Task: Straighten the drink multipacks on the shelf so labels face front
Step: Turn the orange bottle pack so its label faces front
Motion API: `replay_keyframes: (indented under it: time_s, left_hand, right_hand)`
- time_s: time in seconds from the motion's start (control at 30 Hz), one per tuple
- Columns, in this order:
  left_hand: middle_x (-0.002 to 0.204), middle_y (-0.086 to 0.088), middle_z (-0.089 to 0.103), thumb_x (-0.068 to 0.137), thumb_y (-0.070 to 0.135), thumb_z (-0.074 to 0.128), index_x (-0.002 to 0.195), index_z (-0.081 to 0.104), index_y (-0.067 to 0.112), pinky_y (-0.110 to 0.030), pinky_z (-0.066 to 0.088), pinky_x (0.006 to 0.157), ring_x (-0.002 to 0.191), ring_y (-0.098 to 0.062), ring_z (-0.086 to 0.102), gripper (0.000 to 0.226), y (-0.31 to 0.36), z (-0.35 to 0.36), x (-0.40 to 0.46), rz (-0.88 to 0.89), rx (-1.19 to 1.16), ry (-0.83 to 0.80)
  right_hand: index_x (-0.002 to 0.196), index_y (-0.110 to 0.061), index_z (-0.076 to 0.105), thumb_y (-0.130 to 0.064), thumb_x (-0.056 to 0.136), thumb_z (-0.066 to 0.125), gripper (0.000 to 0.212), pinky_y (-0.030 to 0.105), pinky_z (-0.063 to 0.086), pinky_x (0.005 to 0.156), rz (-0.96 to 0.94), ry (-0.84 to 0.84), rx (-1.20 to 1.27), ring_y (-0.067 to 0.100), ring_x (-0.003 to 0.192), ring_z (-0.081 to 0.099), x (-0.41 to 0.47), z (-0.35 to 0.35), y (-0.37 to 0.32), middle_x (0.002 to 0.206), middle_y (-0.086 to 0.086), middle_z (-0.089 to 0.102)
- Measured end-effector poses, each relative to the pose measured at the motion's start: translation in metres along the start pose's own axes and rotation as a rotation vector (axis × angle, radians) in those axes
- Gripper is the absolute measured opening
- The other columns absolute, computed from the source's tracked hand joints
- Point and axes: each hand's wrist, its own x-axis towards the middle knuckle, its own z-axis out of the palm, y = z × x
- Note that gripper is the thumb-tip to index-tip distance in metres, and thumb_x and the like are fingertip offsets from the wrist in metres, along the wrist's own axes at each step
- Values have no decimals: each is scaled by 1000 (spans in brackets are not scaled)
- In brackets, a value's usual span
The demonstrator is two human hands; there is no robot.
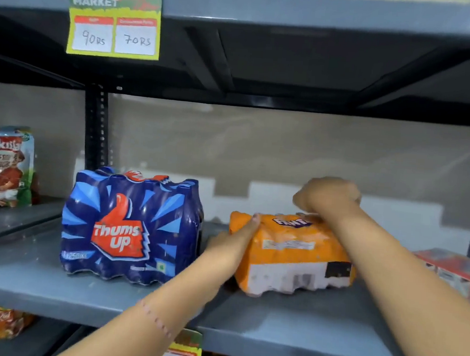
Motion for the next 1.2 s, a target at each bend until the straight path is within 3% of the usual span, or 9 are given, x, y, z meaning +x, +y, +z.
replay_keyframes:
  time_s: [0.03,0.1,0.2,0.33,0.5,0.67,0.93,1.1,1.2]
  left_hand:
    - [121,-1,73,79,75,62,127,65,21,-36,52,92,105,-24,69,72,5,2,7,-22,-24,-13]
    - [108,-7,80,74,60,76,125,69,14,-31,59,77,90,-22,77,68,10,-1,22,-4,-86,-21]
    - [99,-12,82,56,39,87,130,62,5,-32,63,62,77,-24,81,85,14,-7,36,10,-119,-26]
    - [103,-17,80,43,37,88,130,58,2,-48,65,81,87,-32,80,98,9,-6,46,64,-160,-3]
    - [106,-1,74,82,16,82,103,62,24,-45,59,92,97,-24,72,30,3,1,21,310,-6,45]
    - [140,-7,51,74,15,87,142,44,18,-52,52,104,127,-27,57,81,-10,6,21,398,191,132]
    - [137,-5,51,75,11,87,138,37,22,-46,53,101,126,-27,55,82,-24,18,27,360,239,193]
    - [143,-6,36,66,25,93,147,32,27,-45,41,109,134,-27,40,101,-25,22,14,493,450,400]
    - [128,-5,47,74,16,85,132,38,27,-43,50,98,116,-24,51,75,-27,25,14,591,524,418]
  right_hand:
    - [98,-16,65,-41,90,47,32,37,51,85,47,-20,39,30,94,62,10,0,12,89,3,63]
    - [123,-20,65,-65,88,44,61,42,49,97,71,-202,127,32,112,65,23,15,29,122,8,69]
    - [136,-26,62,-75,87,34,75,49,40,112,-24,-404,237,31,131,56,37,49,40,148,6,58]
    - [128,-9,64,-64,92,47,68,37,48,89,0,-103,305,34,121,61,20,45,46,137,15,64]
    - [101,-2,52,-59,94,48,58,37,37,74,-37,353,762,40,98,60,-13,55,53,102,21,66]
    - [104,-5,39,-58,99,42,53,40,39,67,-125,461,962,32,75,55,-31,80,58,80,9,59]
    - [103,-22,63,-78,91,29,66,32,48,68,41,210,1419,20,85,68,-21,82,70,88,3,71]
    - [125,-20,66,-80,89,21,84,52,59,85,28,-103,1760,33,98,76,-4,86,83,106,14,79]
    - [131,-14,60,-83,86,23,90,59,55,93,54,-91,1742,39,105,73,2,91,89,111,20,76]
